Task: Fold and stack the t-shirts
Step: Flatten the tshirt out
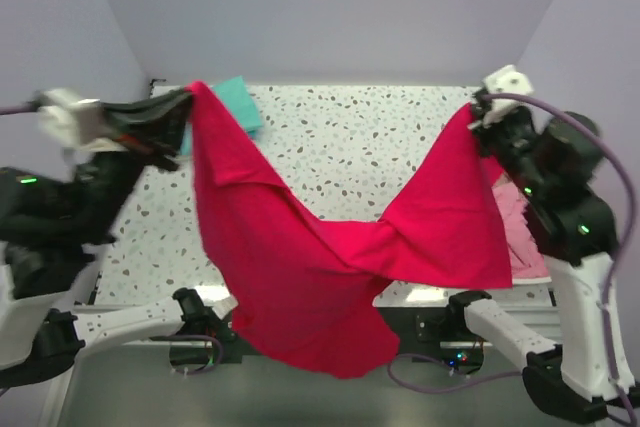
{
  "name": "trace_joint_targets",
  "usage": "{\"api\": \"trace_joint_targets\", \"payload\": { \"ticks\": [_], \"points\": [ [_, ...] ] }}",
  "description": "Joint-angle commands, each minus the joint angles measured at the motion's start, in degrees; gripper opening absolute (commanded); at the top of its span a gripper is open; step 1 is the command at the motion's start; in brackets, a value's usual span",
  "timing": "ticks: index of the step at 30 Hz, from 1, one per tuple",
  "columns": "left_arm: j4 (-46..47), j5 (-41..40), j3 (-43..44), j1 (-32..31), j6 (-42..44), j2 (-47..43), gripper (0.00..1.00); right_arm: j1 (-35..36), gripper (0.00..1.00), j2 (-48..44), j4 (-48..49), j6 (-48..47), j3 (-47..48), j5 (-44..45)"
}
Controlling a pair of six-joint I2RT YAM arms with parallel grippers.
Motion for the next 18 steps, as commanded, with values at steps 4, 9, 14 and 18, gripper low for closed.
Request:
{"api": "trace_joint_targets", "payload": {
  "ticks": [4,9,14,18],
  "points": [
    [11.6,-13.1,-30.4,8.7,-6.8,5.0,0.00,-0.3,0.00,5.3,19.2,5.8,-32.3,4.0],
    [20.2,22.8,-40.9,40.3,-20.9,23.3,0.13,-1.0,0.20,21.4,22.7,6.8,-31.9,9.1],
    [13.9,29.8,-31.6,43.7,-21.5,41.7,0.75,-1.5,0.83,29.6,15.6,4.0,-26.4,7.0],
    [10.6,27.6,-31.5,43.7,-20.3,36.7,0.79,-1.6,0.99,26.5,11.4,-3.2,-25.2,0.4]
  ]
}}
